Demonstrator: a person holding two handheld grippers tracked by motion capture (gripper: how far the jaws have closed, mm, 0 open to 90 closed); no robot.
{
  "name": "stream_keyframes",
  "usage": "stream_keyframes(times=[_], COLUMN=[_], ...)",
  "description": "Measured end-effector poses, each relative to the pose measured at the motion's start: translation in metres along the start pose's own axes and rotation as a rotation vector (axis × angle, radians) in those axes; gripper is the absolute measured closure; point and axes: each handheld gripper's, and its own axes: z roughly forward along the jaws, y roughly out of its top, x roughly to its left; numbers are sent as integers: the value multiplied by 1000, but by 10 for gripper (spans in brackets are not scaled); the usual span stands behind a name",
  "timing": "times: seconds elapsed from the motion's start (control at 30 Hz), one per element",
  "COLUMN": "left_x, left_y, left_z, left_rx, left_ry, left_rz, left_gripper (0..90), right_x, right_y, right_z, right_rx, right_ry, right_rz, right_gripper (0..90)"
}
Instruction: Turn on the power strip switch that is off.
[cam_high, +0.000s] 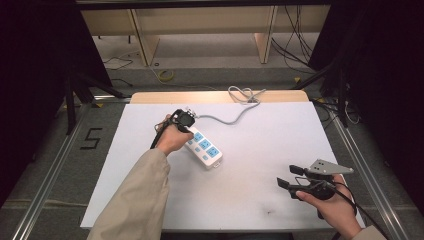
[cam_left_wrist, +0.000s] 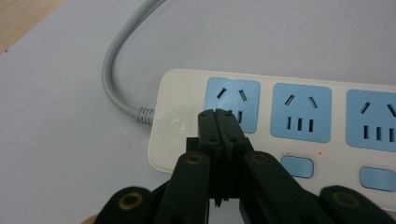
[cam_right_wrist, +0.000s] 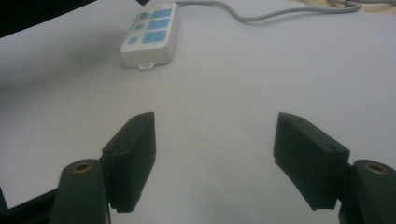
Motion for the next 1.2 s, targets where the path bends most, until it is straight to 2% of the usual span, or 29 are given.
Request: stream_keyframes(times=[1.2], left_x=[-4], left_y=[-1], left_z=[7], left_rx=[48], left_ry=[-17], left_rz=[16], left_gripper=[898], right_x=[0], right_y=[0], right_z=[0], right_rx=[4], right_ry=[3], right_rz=[1], right_gripper=[304])
